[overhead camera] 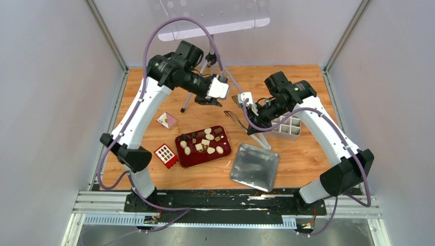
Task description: Pack the chocolate
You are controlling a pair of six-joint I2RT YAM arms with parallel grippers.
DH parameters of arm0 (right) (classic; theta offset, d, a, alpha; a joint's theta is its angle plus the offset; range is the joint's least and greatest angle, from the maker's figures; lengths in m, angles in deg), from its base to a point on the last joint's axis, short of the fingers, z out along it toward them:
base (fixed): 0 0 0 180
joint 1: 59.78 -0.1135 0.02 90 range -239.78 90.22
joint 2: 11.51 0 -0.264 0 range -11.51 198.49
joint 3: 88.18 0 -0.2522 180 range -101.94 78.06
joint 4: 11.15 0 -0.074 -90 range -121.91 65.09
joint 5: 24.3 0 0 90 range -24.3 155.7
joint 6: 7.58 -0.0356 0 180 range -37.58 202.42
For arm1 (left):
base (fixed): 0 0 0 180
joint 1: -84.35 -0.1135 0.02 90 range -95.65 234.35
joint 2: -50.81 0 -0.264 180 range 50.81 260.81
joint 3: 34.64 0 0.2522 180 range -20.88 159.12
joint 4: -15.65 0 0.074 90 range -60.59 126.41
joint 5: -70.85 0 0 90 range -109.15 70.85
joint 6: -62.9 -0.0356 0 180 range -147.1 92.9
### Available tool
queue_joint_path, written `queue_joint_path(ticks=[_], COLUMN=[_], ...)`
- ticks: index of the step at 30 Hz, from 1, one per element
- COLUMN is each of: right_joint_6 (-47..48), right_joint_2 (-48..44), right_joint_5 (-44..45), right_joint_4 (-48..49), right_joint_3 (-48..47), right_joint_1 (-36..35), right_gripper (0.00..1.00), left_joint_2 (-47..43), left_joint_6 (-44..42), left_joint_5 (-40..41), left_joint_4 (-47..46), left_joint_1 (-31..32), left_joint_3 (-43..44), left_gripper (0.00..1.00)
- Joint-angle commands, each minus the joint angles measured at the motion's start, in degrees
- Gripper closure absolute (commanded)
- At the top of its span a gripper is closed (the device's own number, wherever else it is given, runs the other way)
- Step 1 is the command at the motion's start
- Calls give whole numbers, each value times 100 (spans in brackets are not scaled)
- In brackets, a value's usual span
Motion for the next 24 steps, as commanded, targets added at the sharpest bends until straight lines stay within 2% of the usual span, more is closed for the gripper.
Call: queue_joint_path(ticks=[1,11,14,17,20,24], right_joint_6=[149,-470,-627,-710,-713,-749], right_joint_2=[-85,69,137,256,285,268], right_joint_5=[169,476,417,429,429,455], right_joint_4=[186,772,908,902,921,950], right_joint_3=[-211,-231,-321,-481,-526,-473], right_joint_1=[-102,-137,-142,-180,-198,-215], right_gripper=[100,100,100,100,100,100], left_joint_2=[193,228,218,78,62,48], left_joint_6=[-790,-965,-760,-260,-204,-144], left_joint_5=[-172,-77,-119,-156,-189,-150], left_joint_4=[1365,1351,1025,399,284,284], left_joint_1=[123,182,188,197,245,266], left_joint_3=[185,68,-107,-441,-487,-502], left_gripper=[51,47,47,58,74,74])
